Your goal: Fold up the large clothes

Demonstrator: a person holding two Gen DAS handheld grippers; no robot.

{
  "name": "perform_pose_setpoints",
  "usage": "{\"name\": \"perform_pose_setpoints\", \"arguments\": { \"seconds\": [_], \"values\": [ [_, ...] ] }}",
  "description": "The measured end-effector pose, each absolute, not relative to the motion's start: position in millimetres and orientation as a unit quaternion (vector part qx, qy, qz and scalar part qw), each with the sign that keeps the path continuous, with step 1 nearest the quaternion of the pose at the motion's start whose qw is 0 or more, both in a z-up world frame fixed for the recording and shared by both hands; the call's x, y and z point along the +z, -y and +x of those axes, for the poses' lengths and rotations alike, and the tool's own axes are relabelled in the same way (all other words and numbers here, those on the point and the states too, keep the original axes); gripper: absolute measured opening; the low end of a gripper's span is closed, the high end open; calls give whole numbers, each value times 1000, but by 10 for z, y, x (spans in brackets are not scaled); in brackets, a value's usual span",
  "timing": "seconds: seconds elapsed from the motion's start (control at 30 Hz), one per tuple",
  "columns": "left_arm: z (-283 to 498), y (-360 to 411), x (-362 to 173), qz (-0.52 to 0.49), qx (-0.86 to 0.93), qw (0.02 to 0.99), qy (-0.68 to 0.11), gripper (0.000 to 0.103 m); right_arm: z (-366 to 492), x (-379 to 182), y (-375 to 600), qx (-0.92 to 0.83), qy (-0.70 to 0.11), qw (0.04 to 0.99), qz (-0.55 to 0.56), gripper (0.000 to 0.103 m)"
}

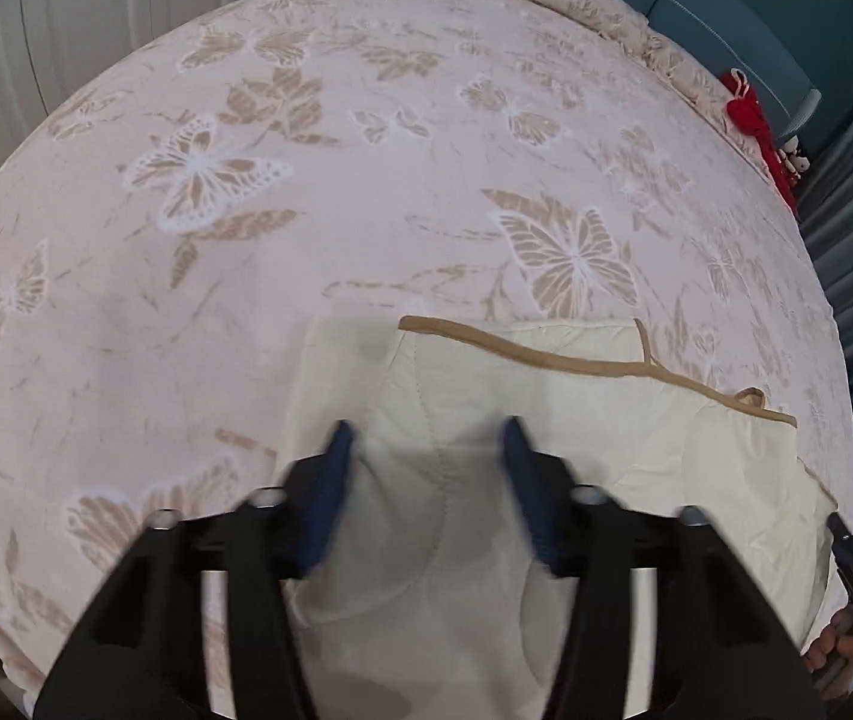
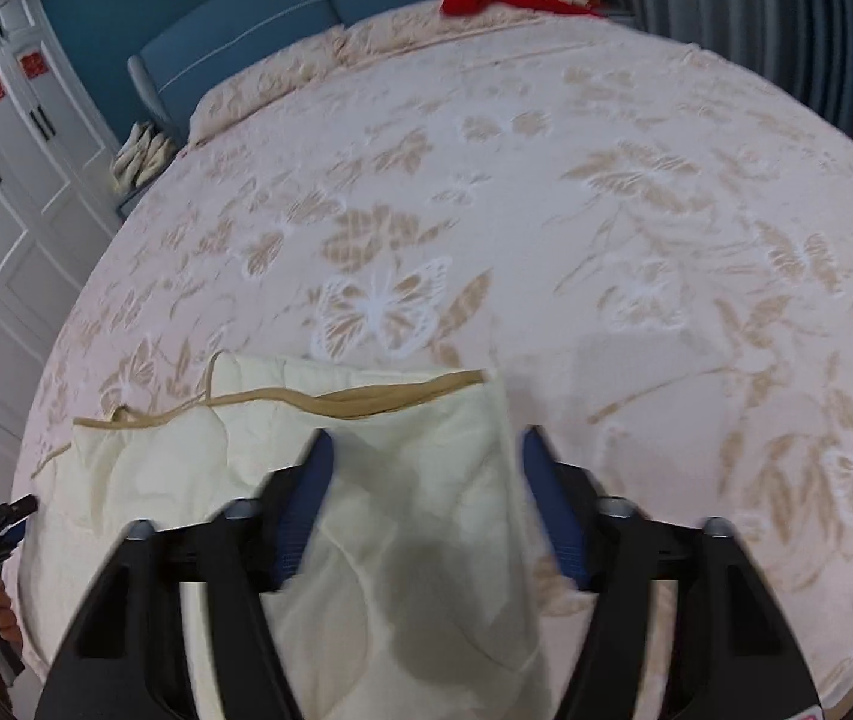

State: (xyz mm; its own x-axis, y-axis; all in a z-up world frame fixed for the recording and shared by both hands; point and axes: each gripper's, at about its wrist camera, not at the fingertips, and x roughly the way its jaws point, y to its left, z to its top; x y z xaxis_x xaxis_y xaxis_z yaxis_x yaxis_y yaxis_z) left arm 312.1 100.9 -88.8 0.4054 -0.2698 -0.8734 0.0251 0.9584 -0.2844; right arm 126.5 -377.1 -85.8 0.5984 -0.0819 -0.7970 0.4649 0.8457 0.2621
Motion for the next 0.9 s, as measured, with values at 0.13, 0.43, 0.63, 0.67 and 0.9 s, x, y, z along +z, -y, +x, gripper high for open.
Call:
{"name": "perform_pose_setpoints", "arguments": {
  "seconds": [0.13,0.43,0.63,0.67,0.9],
  "values": [
    [3139,-1009,-693,-115,-92,846,-512,12,1368,-808,3734,-150,-425,866,217,8],
    [3296,-899,-759,-67,-38,862,-502,11,1532,-570,3774,-176,-379,886,202,7],
    [3288,-887,-1098,-51,-18,859,-509,13,1637,-1149,3869,-194,-428,855,218,7],
    [3283,-887,-1123,-49,-18,860,-508,13,1633,-1202,3872,-195,-430,854,218,7],
    [3228,-743,-1271,0,-2,877,-481,15,1635,-1420,3825,-199,-428,858,202,8]
  ]
}}
